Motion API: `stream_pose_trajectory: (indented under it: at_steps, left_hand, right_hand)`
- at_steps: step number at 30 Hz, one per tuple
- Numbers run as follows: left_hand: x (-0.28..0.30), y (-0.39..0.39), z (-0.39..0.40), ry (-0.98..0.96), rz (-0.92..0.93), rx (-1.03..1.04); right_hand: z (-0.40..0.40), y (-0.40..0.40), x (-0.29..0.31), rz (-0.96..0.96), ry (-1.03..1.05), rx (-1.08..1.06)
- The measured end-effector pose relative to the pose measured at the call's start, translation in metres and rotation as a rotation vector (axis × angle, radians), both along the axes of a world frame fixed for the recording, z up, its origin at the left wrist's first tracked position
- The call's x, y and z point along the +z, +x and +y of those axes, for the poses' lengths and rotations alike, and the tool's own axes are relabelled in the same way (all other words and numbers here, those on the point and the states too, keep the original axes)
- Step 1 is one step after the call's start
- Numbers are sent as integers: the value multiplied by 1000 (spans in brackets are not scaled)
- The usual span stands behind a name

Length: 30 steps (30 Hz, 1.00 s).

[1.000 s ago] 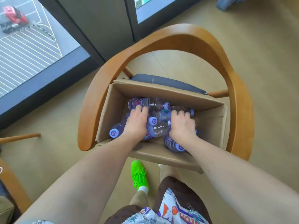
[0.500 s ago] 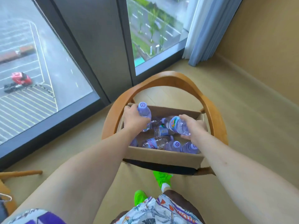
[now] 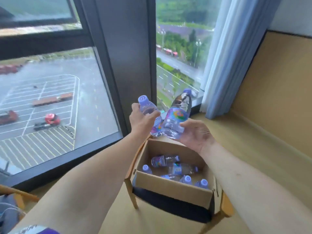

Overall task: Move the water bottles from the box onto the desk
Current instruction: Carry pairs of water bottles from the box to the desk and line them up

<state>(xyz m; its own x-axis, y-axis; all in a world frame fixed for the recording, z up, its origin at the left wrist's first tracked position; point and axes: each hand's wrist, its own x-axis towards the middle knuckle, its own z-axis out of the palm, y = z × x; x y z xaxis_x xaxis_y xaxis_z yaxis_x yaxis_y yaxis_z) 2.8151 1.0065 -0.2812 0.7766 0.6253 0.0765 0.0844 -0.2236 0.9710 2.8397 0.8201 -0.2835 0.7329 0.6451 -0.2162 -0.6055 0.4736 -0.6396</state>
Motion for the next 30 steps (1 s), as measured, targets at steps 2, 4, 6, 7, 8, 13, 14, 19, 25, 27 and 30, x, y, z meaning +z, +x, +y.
stream_pose_trajectory:
  at_steps: [2, 4, 6, 7, 8, 13, 14, 19, 25, 27, 30]
  left_hand:
    - [23, -12, 2, -12, -20, 48]
    - [46, -26, 4, -15, -70, 97]
    - [65, -47, 7, -27, -107, 171]
    - [73, -59, 10, -31, -120, 213]
    - [80, -73, 12, -36, -131, 257]
    - [104, -163, 30, -98, -209, 517]
    - [108, -186, 36, -101, -226, 563]
    - [118, -318, 77, -2, -231, 818]
    - [121, -508, 111, 204, -107, 1157]
    - [121, -581, 116, 212, -81, 1247]
    - [121, -697, 117, 228, -28, 1393]
  right_hand:
    - [7, -2, 21, -71, 14, 66]
    - [12, -6, 39, -139, -68, 89]
    - [19, -11, 52, -222, -176, 83]
    - [24, -16, 57, -276, -200, 100]
    - [29, -23, 60, -330, -201, 139]
    - [75, -78, 69, -496, -210, 292]
    - [87, -94, 70, -505, -221, 317]
    - [163, -201, 82, -605, -221, 520]
    - [249, -376, 93, -772, -115, 721]
    - [270, -445, 95, -812, -101, 793]
    - [292, -552, 92, -813, -53, 920]
